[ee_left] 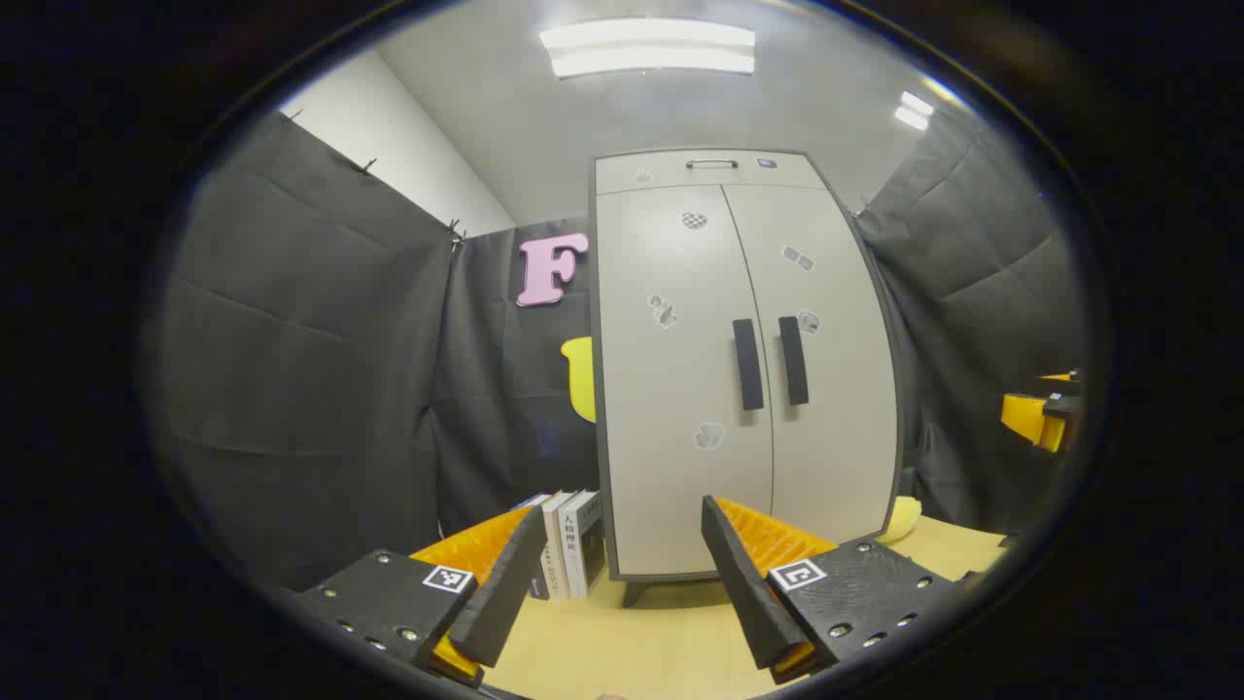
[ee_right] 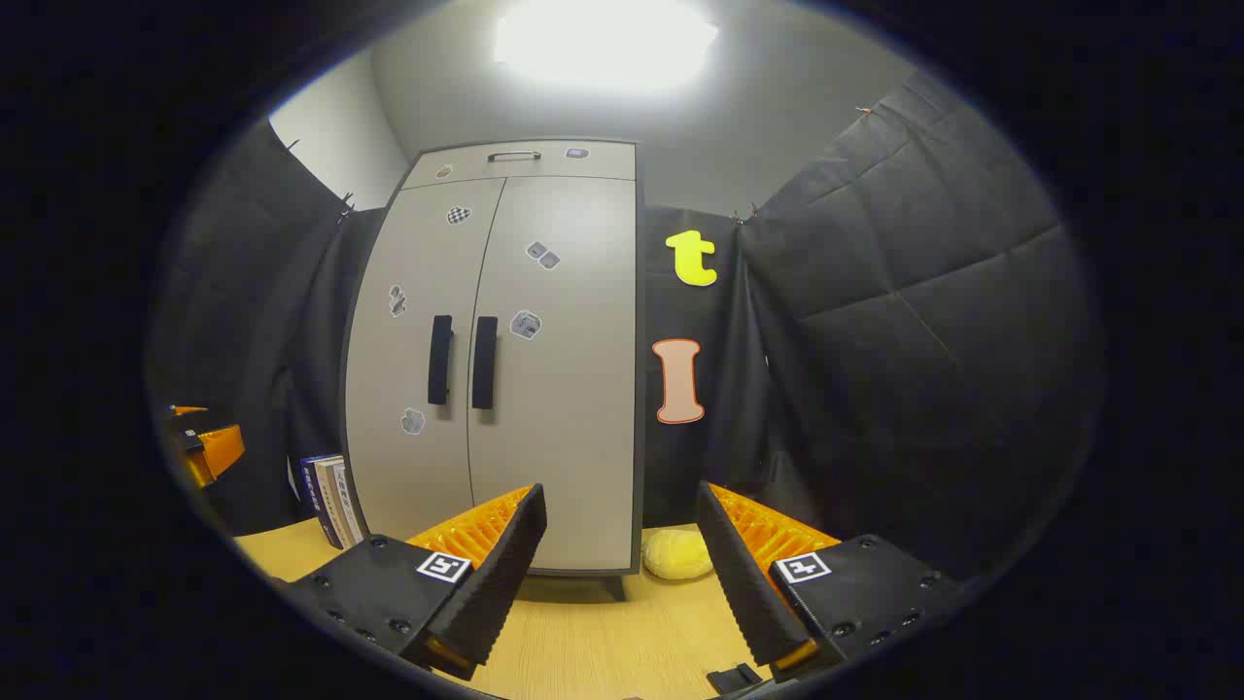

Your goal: Open the right door of the double-door shoe cabinet with the right hand, and open the left door with the left hand.

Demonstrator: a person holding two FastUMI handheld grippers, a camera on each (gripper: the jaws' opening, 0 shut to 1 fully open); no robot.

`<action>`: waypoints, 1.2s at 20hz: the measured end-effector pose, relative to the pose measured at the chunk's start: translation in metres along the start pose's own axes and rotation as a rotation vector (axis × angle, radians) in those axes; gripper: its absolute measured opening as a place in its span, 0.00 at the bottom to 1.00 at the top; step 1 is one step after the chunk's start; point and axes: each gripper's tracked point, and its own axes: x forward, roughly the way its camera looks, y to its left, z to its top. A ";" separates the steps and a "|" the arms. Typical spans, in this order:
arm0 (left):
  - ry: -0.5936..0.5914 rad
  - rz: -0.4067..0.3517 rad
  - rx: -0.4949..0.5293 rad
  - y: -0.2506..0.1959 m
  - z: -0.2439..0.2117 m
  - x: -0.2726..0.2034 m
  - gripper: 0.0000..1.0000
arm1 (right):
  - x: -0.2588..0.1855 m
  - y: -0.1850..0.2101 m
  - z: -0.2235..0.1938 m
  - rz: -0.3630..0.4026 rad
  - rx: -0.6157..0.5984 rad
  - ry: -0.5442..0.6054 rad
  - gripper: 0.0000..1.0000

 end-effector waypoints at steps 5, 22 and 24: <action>-0.001 -0.003 0.010 0.000 0.001 0.001 0.94 | -0.001 0.000 -0.001 0.006 0.002 0.008 0.96; 0.006 0.013 0.016 0.011 -0.005 0.006 0.94 | -0.001 0.008 0.001 0.063 0.015 0.023 0.98; 0.006 0.027 0.020 0.017 -0.006 0.004 0.94 | 0.000 0.010 0.001 0.081 0.016 0.024 0.98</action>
